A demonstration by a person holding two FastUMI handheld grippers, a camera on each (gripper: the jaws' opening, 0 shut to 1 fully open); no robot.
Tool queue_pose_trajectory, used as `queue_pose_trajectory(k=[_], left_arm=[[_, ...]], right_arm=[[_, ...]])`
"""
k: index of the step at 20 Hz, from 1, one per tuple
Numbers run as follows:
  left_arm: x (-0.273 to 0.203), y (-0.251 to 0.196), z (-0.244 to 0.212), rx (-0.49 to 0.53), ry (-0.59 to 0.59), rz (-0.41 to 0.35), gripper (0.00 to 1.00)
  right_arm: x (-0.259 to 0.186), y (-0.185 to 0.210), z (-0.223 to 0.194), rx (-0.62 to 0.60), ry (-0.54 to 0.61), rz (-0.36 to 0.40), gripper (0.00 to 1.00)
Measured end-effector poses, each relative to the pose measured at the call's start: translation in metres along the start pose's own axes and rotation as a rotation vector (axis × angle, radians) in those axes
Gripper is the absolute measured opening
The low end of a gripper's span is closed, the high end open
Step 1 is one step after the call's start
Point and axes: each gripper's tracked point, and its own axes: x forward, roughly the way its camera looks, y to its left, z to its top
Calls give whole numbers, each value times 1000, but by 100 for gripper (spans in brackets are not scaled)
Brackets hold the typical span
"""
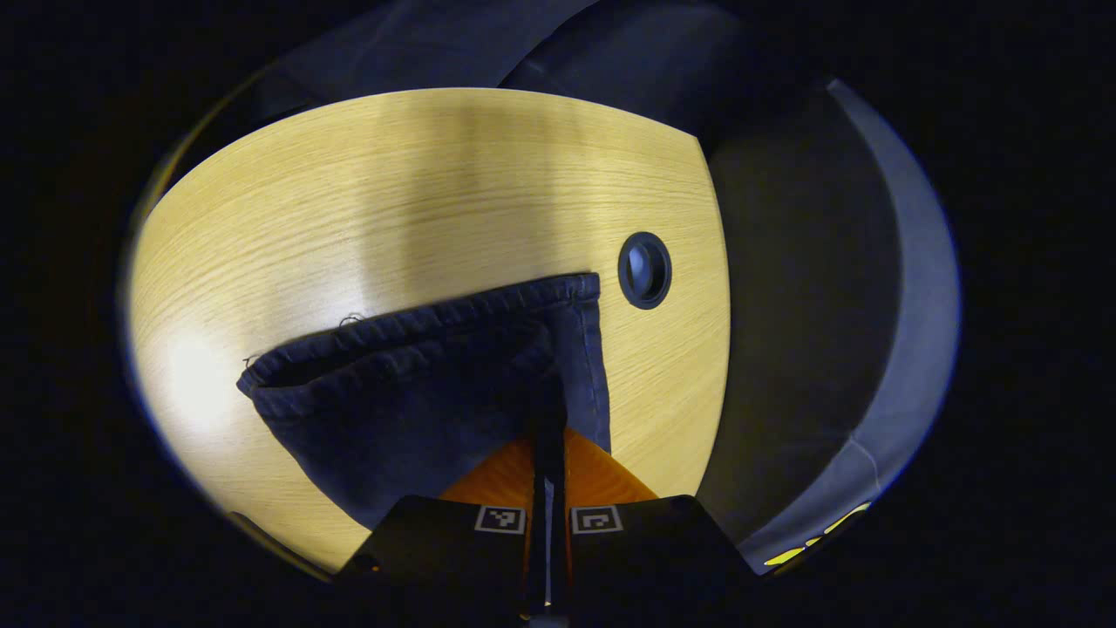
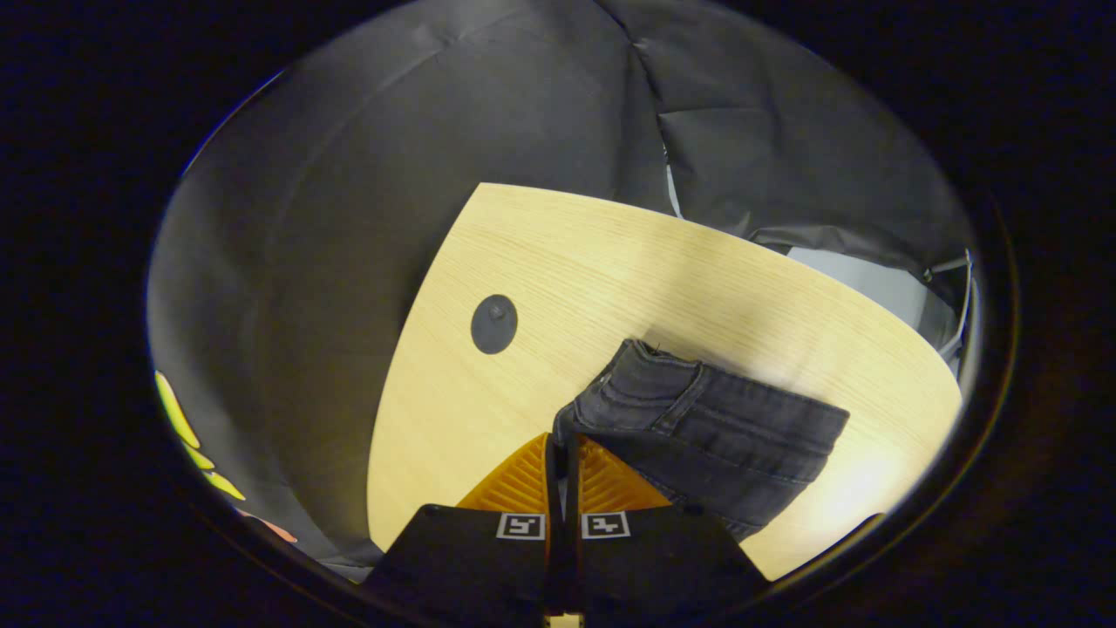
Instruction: Grasp the waist and the cuffs of the jeans and fold them to make the two legs overlap; first hold the waist and fold one-third of the jeans toward the cuffs, then hold the cuffs and fold the remaining one-third in the same direction to finish folding.
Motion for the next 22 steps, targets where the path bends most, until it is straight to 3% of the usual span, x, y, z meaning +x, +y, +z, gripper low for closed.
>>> queue_pose_trajectory(k=[1,3,4,5,6,7,9,11,13,15,16,17,18,19,20,21,22], left_arm=[[-3,-5,1,1,-9,-17,7],[-10,-16,2,44,-24,-17,47],[-15,-17,3,76,-38,7,67],[-18,-19,3,100,-45,21,75],[-31,-23,4,118,-58,22,97],[-38,-29,5,128,-70,14,87],[-62,-42,5,161,-101,5,88],[-92,-63,0,261,-147,-24,88],[-130,-85,-5,441,-240,-39,89],[-176,-116,-20,640,-355,-93,89],[-192,-131,-48,734,-413,-127,89],[-191,-132,-70,819,-467,-160,88],[-228,-147,-68,892,-522,-200,88],[-244,-147,-83,953,-569,-236,88],[-265,-152,-106,1006,-610,-263,88],[-280,-150,-125,1041,-648,-286,77],[-295,-147,-143,1070,-688,-299,90]], right_arm=[[3,-1,1,-18,-9,-13,1],[3,-1,3,-68,-34,-26,6],[2,0,4,-88,-44,-29,14],[1,1,3,-108,-52,-36,16],[-4,3,4,-132,-67,-26,22],[-9,7,6,-166,-94,-15,24],[-31,4,10,-255,-154,-12,51],[-60,6,13,-337,-225,10,77],[-96,13,18,-413,-336,59,78],[-138,13,14,-486,-456,107,94],[-157,10,9,-522,-499,121,78],[-175,4,-4,-560,-518,139,86],[-192,-1,-18,-599,-539,158,94],[-210,-5,-31,-635,-572,171,86],[-228,-8,-44,-682,-609,188,86],[-242,-15,-56,-727,-651,203,86],[-255,-23,-65,-755,-693,211,86]])
